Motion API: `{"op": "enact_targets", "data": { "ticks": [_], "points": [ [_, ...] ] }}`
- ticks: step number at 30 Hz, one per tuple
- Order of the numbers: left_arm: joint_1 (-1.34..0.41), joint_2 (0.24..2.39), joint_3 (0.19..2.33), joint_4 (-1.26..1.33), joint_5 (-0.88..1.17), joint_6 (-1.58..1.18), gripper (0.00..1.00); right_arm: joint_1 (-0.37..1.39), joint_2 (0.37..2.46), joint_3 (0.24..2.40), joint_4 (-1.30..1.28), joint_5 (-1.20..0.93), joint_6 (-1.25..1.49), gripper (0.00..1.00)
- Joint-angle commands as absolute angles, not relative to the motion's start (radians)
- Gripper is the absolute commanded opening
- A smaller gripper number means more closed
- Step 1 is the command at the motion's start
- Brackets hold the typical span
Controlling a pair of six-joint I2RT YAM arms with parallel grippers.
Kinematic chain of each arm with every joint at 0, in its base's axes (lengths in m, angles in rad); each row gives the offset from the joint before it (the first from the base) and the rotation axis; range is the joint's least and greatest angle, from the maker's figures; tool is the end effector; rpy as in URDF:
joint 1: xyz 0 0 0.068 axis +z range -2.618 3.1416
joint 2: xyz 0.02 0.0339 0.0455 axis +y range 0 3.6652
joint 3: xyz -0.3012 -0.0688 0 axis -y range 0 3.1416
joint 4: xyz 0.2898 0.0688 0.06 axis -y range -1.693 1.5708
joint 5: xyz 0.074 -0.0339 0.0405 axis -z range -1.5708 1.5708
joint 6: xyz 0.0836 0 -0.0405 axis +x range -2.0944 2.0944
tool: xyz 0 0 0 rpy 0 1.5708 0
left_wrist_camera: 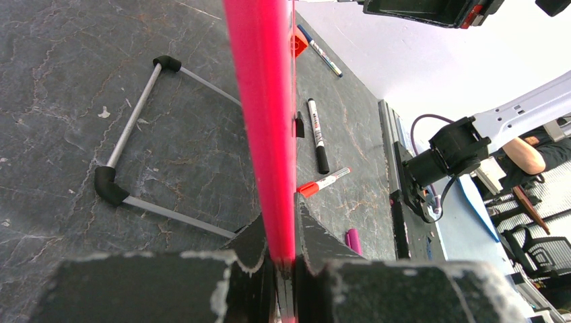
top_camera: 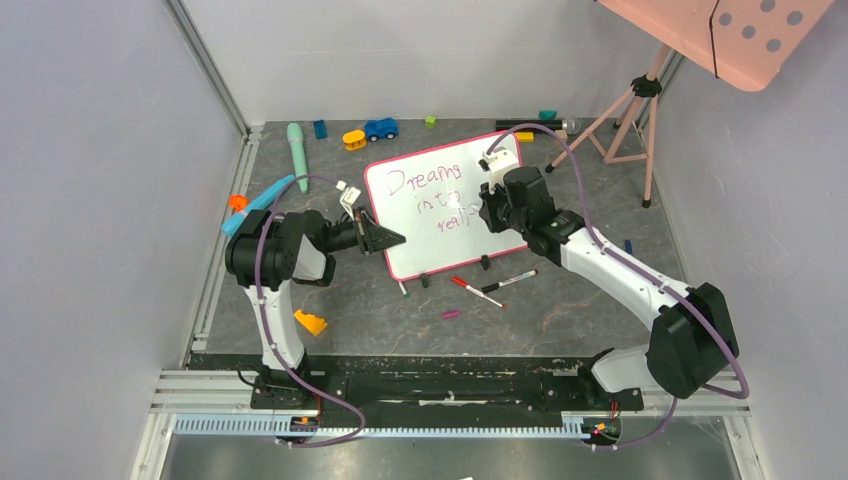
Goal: Write a sentence on the whiteboard
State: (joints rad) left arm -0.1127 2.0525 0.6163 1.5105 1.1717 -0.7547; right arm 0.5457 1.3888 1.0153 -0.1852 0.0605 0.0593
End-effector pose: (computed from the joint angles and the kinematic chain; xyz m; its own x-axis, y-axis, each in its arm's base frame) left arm 0.3531 -0.1175 0.1092 -0.6017 -0.1998 -0.7733 0.7475 0.2003 -0.6334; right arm 0.3366 0.1985 0.2764 -0.4804 -0.2225 -0.8484 -0.4466 0.8946 0.0183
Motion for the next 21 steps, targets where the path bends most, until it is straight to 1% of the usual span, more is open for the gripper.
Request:
{"op": "enact_targets", "data": {
  "ticks": [1,13,21],
  "points": [
    [-0.103,2.102,0.618,1.557,1.158,-0.564,0.02,0.543,1.386,1.025,-0.179,0.087,0.059,0.0],
    [-0.103,2.1,0.617,1.557,1.16,-0.56,0.02,0.543,1.347,0.924,-0.177,0.064,0.085,0.0],
    [-0.103,2.102,0.618,1.557,1.16,-0.563,0.02,0.544,1.328,0.908,-0.185,0.076,0.08,0.0]
  ]
}}
